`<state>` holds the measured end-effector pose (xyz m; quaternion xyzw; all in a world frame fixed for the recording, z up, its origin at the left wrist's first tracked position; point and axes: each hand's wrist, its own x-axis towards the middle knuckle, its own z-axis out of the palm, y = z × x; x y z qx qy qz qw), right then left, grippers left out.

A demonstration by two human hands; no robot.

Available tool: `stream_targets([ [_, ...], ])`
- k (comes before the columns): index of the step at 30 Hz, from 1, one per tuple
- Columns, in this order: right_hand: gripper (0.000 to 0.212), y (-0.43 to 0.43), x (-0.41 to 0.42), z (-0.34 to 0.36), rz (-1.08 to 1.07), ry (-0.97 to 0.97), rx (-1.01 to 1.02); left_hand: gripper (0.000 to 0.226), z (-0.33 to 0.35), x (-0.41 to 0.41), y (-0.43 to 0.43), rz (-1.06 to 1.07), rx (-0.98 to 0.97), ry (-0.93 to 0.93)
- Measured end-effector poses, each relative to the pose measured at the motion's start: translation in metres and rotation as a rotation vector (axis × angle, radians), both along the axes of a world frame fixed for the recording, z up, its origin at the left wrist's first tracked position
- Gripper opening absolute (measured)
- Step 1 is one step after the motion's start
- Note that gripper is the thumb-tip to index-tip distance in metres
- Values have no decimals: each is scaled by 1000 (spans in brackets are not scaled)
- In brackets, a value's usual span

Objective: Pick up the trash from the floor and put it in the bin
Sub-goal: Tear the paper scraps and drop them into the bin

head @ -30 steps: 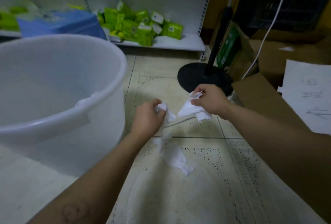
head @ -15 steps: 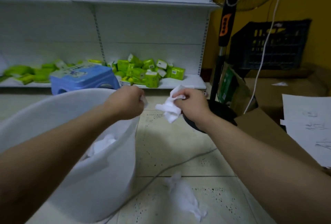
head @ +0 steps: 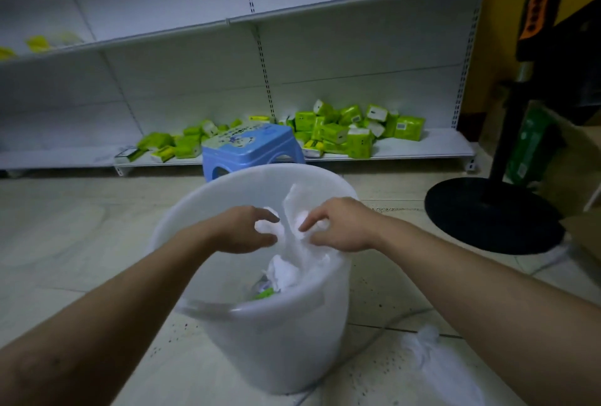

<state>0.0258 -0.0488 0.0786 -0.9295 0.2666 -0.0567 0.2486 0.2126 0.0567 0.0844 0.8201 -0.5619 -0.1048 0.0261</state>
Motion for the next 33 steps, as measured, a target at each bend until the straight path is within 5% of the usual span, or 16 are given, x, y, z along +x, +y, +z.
stream_targets([
  [5,21,-9,-19,7,-79,-62,-220,45,0,-17,-20,-119,-254,10],
  [9,37,-34,-53,1,-254,-192,-215,52,7,-49,-39,-206,-365,77],
  [14,62,-65,-114,-29,-322,31,-154,53,5,-102,-59,-338,-406,98],
  [18,79,-73,-161,-62,-341,248,-103,53,-16,-146,-72,-466,-360,-47],
  [23,82,-71,-201,-111,-273,451,-38,48,-43,-183,-87,-669,-223,-510],
  [29,84,-84,-218,-150,-276,502,82,37,-55,-174,-92,-640,-88,-588],
  [33,89,-88,-212,-168,-294,452,144,49,-94,-182,-94,-590,40,-403],
])
